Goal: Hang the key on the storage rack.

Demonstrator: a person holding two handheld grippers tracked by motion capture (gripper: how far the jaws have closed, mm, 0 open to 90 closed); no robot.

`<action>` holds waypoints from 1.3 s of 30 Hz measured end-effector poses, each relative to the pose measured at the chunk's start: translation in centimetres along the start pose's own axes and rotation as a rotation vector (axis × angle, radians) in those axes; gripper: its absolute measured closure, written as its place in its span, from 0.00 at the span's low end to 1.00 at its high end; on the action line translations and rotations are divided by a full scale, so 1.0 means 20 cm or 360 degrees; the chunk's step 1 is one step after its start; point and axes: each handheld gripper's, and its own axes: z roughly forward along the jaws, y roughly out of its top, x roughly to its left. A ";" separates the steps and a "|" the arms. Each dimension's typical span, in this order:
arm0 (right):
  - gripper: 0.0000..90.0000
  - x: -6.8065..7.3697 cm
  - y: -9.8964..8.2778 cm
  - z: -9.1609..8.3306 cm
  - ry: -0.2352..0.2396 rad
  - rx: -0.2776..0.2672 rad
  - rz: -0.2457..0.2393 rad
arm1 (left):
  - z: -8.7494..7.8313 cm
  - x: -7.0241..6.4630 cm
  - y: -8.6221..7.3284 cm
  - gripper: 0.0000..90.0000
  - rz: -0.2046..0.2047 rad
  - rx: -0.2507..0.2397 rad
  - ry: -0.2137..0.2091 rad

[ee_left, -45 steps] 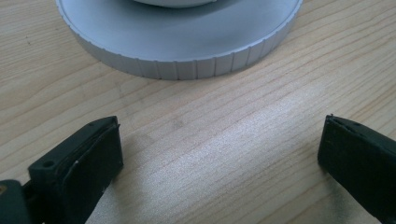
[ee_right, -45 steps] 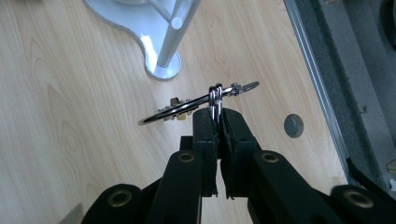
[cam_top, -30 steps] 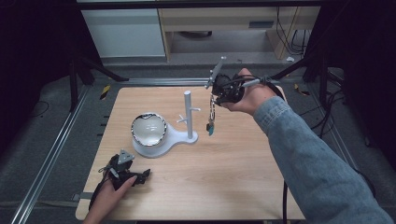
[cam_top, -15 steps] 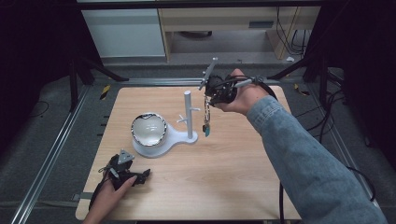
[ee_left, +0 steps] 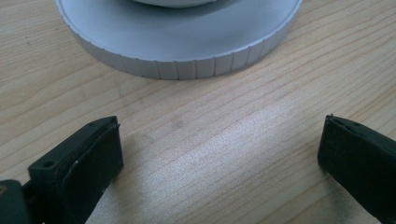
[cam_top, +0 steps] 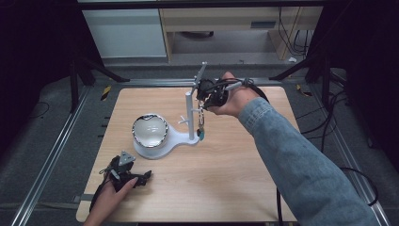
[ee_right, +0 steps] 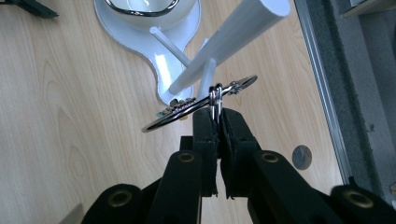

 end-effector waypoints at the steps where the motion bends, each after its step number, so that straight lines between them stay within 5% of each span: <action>1: 0.95 0.00 0.01 0.01 0.0004 0.0004 0.0001 | 0.00 0.00 0.00 0.00 0.0000 0.0000 0.0000; 29: 0.95 -0.03 0.05 0.07 0.0055 0.0058 0.0009 | 0.00 0.00 0.00 0.00 0.0003 0.0001 -0.0003; 39: 0.90 -0.08 0.05 0.08 0.0051 -0.0007 0.0079 | 0.00 0.00 0.00 0.00 0.0012 0.0007 -0.0006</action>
